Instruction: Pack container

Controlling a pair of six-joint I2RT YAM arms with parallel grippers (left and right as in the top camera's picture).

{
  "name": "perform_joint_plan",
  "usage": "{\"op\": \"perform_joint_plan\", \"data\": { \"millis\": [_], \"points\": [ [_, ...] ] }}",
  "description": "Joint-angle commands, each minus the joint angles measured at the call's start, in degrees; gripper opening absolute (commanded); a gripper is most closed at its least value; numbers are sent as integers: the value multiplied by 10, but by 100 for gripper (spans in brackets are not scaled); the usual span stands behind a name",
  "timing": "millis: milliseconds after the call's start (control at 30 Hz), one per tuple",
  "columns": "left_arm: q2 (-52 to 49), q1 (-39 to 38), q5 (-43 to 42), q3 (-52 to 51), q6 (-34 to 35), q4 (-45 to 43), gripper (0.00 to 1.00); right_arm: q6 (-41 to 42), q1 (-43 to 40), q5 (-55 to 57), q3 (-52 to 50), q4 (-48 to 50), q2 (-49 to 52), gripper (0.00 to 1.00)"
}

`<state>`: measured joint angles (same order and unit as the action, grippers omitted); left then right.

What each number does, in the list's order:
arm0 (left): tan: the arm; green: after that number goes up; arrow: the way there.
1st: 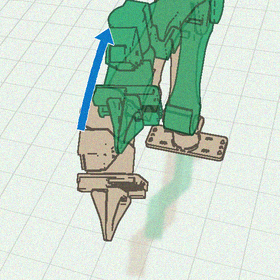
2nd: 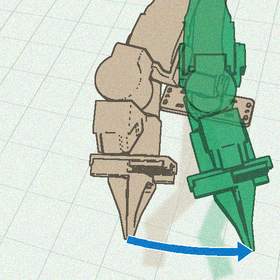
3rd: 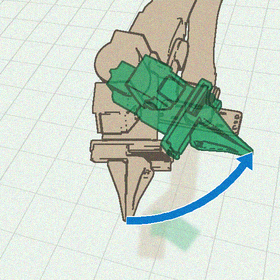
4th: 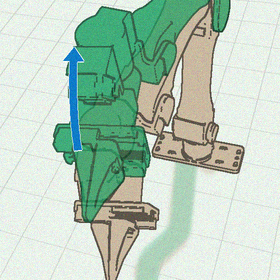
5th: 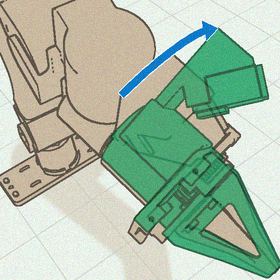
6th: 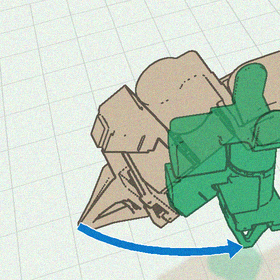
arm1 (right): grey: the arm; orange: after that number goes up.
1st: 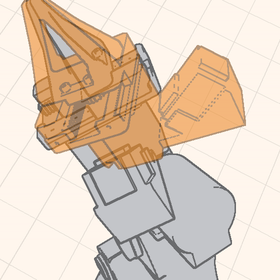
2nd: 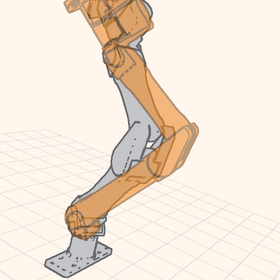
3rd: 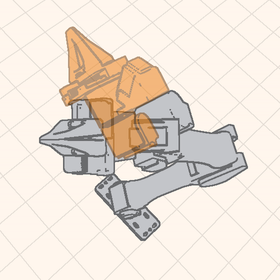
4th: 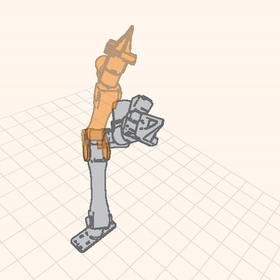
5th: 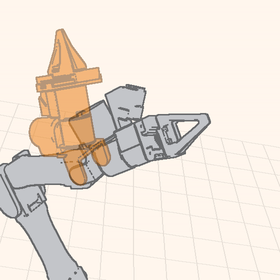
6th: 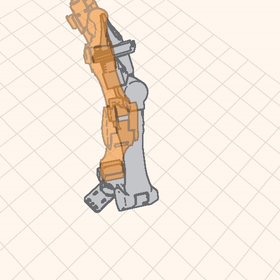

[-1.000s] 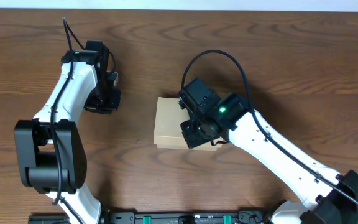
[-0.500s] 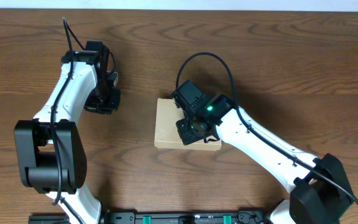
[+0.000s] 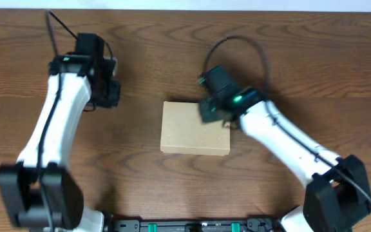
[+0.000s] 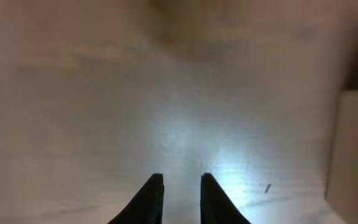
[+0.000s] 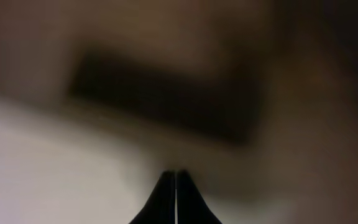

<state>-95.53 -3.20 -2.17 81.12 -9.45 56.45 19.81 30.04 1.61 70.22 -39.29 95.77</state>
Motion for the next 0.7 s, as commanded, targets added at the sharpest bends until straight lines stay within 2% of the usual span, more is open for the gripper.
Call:
{"op": "perform_joint_plan", "data": {
  "millis": [0,67,100,300,400,433,533,667],
  "points": [
    [43,2,-7,3,-59,-22,22,-95,-99,68,3,38,0,4],
    [52,2,-23,3,-58,-23,22,-120,-146,66,3,60,0,11],
    [53,2,-36,2,-57,-22,22,-123,-164,62,3,66,0,6],
    [76,0,-102,-30,-6,-41,20,-157,-234,3,0,73,-11,6],
    [127,-10,-101,-97,13,-79,21,-168,-235,5,-18,83,-35,5],
    [178,-17,-93,-163,36,-115,21,-169,-231,17,-42,94,-60,5],
    [267,-21,-92,-272,64,-164,21,-169,-226,23,-109,116,-122,4],
    [379,-21,-93,-383,90,-186,24,-151,-227,19,-218,144,-234,4]
  ]
}}
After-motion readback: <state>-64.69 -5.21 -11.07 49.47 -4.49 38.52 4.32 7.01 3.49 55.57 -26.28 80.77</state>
